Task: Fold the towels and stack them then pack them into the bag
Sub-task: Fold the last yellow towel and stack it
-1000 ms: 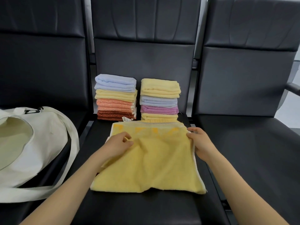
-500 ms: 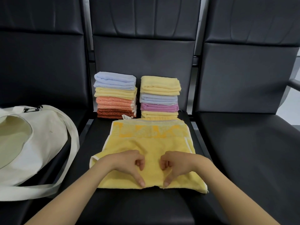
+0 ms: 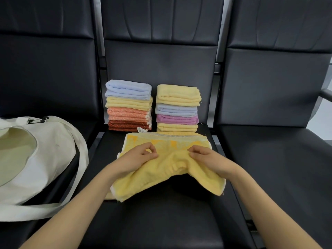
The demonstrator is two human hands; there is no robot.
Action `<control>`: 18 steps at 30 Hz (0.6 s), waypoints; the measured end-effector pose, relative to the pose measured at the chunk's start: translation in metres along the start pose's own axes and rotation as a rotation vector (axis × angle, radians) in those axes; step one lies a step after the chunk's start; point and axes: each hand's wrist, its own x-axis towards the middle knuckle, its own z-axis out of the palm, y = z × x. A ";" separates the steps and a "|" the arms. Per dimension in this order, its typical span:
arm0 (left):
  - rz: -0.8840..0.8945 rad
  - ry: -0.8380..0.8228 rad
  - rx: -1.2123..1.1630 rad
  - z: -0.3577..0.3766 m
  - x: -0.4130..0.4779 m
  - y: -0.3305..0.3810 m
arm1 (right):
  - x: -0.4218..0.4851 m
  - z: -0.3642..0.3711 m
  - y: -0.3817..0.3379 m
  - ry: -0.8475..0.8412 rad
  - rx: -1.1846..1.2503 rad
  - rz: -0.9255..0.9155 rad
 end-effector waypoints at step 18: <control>-0.050 -0.211 0.705 0.018 0.002 -0.022 | 0.012 0.021 0.024 -0.042 -0.783 -0.050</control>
